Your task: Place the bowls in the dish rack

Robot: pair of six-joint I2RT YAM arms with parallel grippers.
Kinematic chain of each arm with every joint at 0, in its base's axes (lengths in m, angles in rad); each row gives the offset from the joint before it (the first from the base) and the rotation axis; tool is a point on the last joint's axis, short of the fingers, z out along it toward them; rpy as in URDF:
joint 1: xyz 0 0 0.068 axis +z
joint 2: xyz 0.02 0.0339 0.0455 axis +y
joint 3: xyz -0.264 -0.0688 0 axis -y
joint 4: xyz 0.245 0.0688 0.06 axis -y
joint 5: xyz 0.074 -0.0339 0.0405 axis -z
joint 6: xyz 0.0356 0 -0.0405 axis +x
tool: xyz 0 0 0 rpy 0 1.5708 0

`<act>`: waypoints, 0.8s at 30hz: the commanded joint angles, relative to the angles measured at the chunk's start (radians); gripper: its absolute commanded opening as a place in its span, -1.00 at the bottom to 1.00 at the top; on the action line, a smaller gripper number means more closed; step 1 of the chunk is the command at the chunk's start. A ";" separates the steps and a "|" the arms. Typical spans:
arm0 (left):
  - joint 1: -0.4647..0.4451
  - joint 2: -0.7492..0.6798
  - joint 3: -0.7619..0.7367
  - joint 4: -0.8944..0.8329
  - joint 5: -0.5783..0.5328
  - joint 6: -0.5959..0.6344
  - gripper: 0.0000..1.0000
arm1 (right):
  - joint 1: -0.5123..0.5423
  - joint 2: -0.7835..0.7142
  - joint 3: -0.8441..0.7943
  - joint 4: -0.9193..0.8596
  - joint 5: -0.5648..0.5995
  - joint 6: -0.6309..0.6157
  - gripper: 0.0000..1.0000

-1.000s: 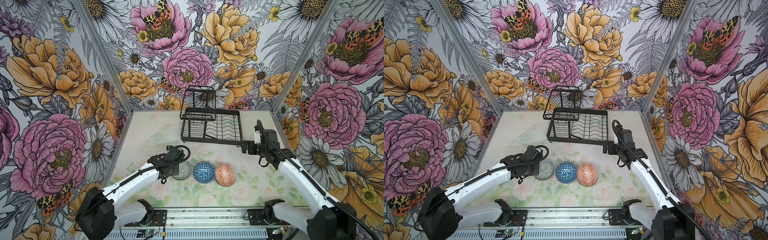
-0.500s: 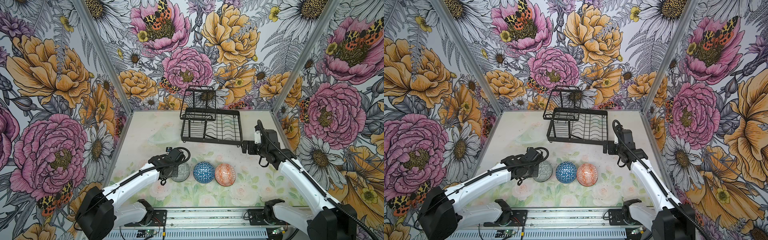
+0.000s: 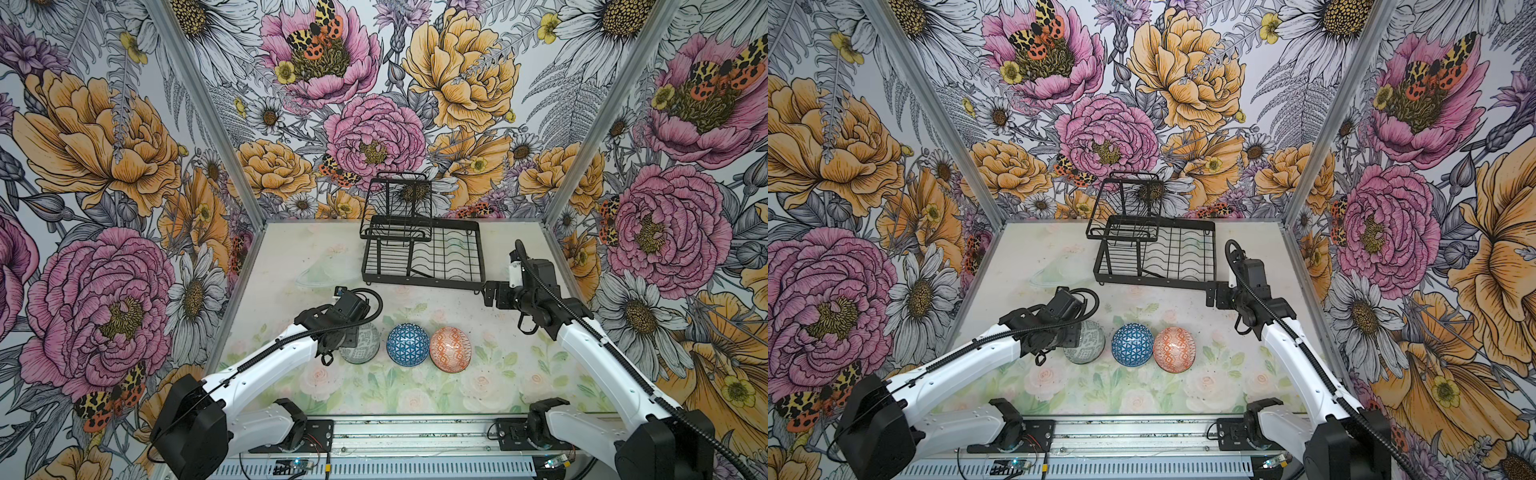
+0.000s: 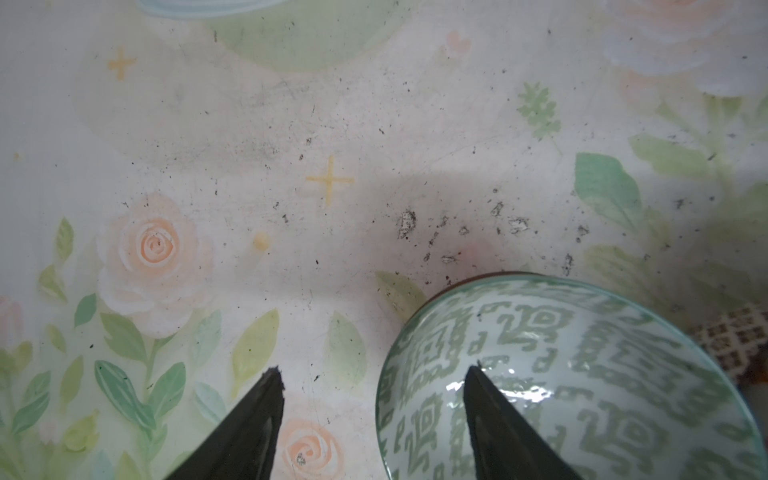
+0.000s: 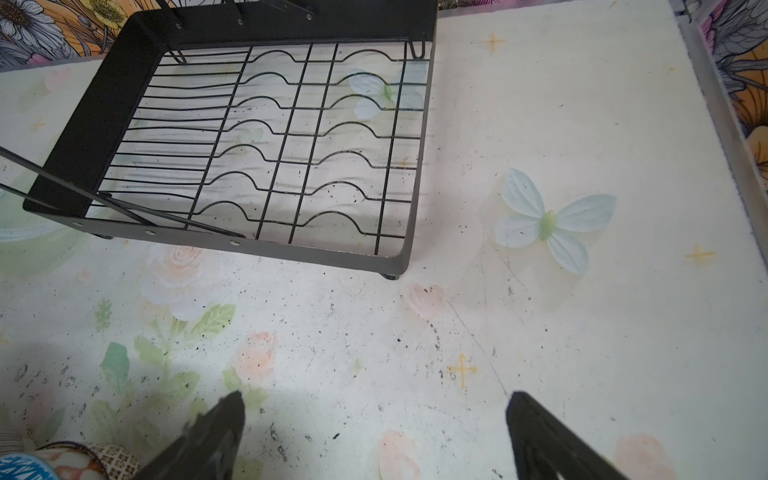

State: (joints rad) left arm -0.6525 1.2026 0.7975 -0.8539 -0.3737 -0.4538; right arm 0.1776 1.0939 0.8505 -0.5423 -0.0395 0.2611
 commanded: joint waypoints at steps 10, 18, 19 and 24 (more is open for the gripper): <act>0.072 0.079 0.010 0.184 0.059 0.169 0.21 | 0.006 -0.033 0.013 0.002 -0.003 -0.005 0.99; 0.082 0.074 -0.007 0.216 0.129 0.169 0.08 | 0.006 -0.028 0.016 0.002 -0.005 -0.005 0.99; 0.082 0.075 -0.012 0.215 0.138 0.164 0.07 | 0.006 -0.029 0.016 0.002 -0.008 -0.005 0.99; 0.075 0.066 -0.036 0.195 0.157 0.100 0.02 | 0.005 -0.032 0.016 0.002 -0.005 -0.006 0.99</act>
State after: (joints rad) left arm -0.5785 1.2896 0.7845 -0.6708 -0.2447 -0.3119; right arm 0.1776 1.0809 0.8505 -0.5419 -0.0395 0.2611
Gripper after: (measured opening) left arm 0.515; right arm 0.995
